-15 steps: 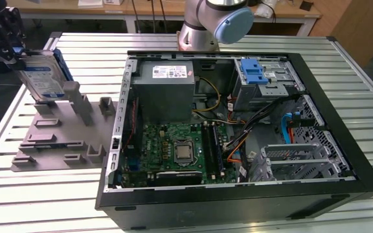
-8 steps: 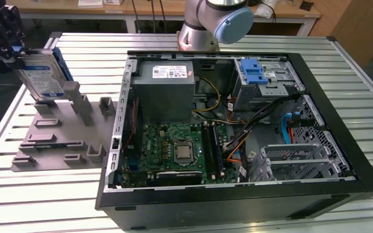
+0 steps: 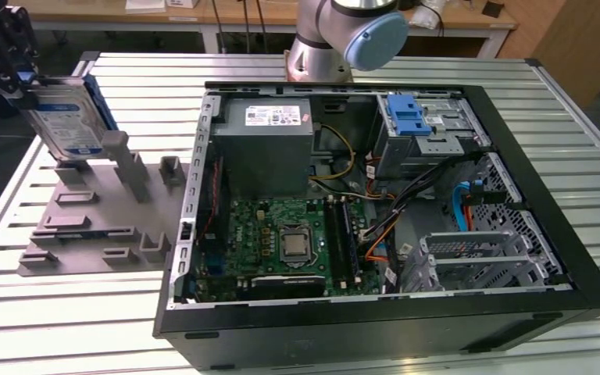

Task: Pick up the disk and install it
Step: 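Pick up the disk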

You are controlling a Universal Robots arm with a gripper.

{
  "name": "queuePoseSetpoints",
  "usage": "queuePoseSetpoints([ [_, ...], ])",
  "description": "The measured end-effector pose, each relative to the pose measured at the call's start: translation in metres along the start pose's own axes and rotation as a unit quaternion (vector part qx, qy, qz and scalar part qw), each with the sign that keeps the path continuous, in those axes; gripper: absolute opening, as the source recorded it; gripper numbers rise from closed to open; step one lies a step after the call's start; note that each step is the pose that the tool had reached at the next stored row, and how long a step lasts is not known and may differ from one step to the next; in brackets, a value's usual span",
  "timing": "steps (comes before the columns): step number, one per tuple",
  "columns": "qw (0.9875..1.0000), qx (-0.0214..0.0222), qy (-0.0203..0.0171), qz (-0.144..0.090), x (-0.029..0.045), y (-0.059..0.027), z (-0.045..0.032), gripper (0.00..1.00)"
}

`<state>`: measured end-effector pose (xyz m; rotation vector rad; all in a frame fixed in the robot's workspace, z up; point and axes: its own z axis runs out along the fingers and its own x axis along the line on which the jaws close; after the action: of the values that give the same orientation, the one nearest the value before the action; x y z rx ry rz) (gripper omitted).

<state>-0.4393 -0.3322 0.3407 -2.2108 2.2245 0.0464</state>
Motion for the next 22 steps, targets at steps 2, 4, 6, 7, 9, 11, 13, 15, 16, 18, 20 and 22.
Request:
queuePoseSetpoints([
  [2, 1.0, 0.0, 0.0, 0.0, 0.0, 0.0, -0.0009, 0.36],
  [4, 1.0, 0.0, 0.0, 0.0, -0.0001, 0.0, -0.002, 0.36],
  [6, 1.0, 0.0, 0.0, 0.0, -0.0001, 0.0, -0.0031, 0.36],
  [7, 1.0, 0.0, 0.0, 0.0, -0.0001, 0.0, -0.0037, 0.36],
  [9, 1.0, -0.0001, 0.0, 0.0, -0.0001, 0.0001, -0.005, 0.36],
  [11, 1.0, 0.0001, 0.0, 0.0, -0.0002, 0.0001, -0.0061, 0.36],
  [13, 1.0, 0.0, 0.0, 0.0, -0.0002, 0.0001, -0.0074, 0.36],
  [15, 1.0, 0.0, 0.0, 0.0, -0.0002, 0.0001, -0.0086, 0.36],
  [16, 1.0, 0.0, 0.0, 0.0, -0.0002, 0.0001, -0.0091, 0.36],
  [18, 1.0, 0.0, 0.0, 0.0, -0.0003, 0.0002, -0.0104, 0.36],
  [20, 1.0, 0.0, 0.0, 0.0, -0.0003, 0.0002, -0.0115, 0.36],
  [22, 1.0, 0.0, 0.0, 0.0, -0.0003, 0.0002, -0.0123, 0.36],
])
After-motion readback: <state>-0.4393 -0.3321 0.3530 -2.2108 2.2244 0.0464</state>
